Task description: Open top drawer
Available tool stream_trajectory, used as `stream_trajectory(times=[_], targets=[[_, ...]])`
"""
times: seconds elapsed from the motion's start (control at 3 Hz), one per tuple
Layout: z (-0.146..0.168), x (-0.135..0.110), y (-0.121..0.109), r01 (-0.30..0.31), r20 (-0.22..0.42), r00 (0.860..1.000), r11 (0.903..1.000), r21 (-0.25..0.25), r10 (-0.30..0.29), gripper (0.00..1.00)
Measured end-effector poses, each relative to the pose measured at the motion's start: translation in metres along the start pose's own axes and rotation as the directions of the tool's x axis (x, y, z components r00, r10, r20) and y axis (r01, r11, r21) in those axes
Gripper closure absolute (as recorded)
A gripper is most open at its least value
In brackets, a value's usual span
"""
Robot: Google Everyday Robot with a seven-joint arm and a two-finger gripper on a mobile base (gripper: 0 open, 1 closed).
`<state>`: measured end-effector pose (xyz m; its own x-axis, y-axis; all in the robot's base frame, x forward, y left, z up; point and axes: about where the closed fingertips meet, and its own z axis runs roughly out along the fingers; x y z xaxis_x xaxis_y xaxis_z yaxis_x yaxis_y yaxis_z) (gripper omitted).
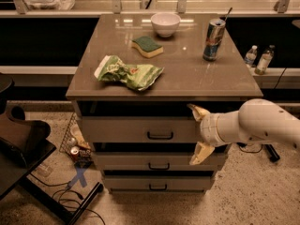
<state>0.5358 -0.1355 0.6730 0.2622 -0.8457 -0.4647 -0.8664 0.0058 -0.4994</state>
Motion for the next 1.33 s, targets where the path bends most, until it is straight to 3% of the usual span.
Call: stream_trajectory(times=[0.33,0.67,1.0,1.33], targets=[[0.000,0.000,0.000,0.000,0.000,1.000,1.0000,0.000,0.000,0.00],[0.017,-0.002,0.001,0.024,-0.033,0.999,0.9985,-0.050,-0.025,0.01],[0.032,-0.003,0.007,0.033,-0.053,0.998,0.9952,-0.092,-0.038,0.21],[0.034,-0.004,0.008,0.036,-0.053,0.998,0.9948,-0.095,-0.041,0.44]])
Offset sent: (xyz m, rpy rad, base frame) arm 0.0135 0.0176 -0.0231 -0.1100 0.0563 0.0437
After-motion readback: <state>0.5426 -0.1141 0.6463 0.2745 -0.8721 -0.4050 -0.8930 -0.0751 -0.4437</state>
